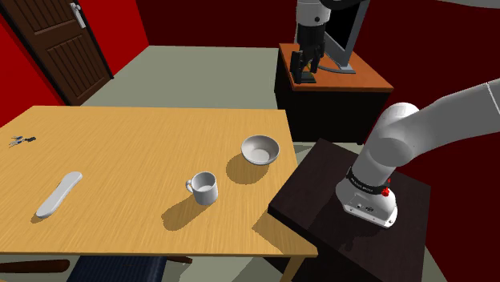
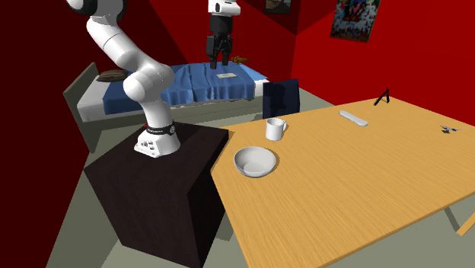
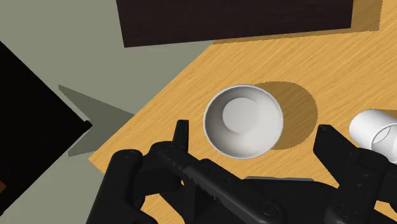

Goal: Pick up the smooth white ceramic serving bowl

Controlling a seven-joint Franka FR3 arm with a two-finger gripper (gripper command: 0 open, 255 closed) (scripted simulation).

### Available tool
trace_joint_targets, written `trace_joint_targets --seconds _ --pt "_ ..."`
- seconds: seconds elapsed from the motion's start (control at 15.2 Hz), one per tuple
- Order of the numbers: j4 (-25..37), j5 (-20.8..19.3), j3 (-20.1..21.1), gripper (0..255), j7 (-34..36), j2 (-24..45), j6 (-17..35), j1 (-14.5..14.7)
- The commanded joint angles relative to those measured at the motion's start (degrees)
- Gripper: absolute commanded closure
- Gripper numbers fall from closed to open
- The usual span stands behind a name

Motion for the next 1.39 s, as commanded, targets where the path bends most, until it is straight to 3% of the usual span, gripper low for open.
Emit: trace_joint_targets --seconds 0.0,0.66,1.32 --pt "0.0 0.0 0.0 0 0.0 0.0 0.0 0.0" --pt "-8.58 1.75 3.9 0 5.5 11.74 19.26 0.99" --pt "-9.02 0.38 7.76 0 12.04 31.39 38.17 1.09"
